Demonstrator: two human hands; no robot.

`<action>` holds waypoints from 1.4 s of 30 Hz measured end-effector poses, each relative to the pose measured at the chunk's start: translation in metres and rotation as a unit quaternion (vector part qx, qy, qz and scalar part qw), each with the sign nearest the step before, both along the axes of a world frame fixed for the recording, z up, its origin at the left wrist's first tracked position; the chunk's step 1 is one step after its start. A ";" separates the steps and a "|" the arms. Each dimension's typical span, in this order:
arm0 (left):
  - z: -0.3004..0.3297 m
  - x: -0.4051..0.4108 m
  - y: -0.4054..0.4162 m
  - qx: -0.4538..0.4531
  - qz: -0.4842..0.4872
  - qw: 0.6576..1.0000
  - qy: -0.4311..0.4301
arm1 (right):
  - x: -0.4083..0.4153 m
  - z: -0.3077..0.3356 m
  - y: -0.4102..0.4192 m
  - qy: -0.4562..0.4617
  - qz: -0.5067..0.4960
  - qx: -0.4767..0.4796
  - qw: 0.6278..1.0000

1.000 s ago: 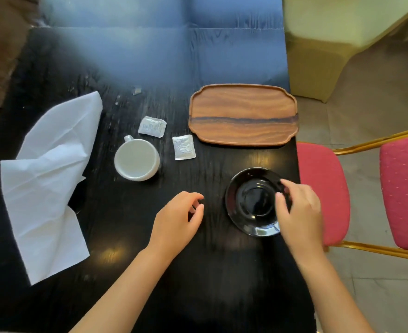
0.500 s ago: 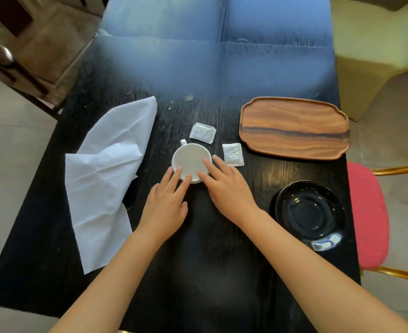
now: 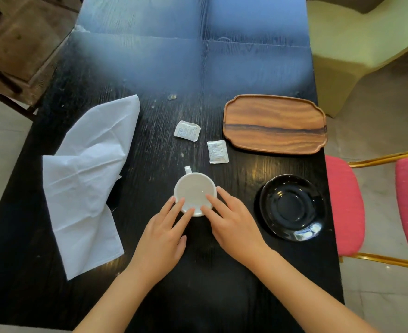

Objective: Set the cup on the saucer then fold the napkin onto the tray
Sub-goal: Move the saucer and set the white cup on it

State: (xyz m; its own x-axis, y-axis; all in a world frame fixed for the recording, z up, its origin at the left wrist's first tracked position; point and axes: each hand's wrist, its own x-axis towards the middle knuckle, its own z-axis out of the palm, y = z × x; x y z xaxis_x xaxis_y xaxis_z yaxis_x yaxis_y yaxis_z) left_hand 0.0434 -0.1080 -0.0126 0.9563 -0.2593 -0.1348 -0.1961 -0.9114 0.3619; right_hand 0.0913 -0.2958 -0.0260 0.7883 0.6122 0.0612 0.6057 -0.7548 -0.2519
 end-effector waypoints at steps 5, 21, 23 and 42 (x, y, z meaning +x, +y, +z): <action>0.006 -0.017 -0.012 -0.124 0.074 0.989 -0.011 | -0.020 0.009 -0.011 0.057 -0.044 0.071 0.995; 0.024 0.022 -0.042 -0.369 0.369 0.841 0.142 | 0.004 0.026 -0.010 0.362 -0.341 0.365 0.787; 0.030 0.029 -0.056 -0.373 0.357 0.846 0.132 | 0.004 0.035 -0.027 0.344 -0.363 0.385 0.776; 0.020 0.057 -0.201 -0.383 0.261 0.863 0.202 | -0.006 0.030 -0.168 0.291 -0.477 0.410 0.721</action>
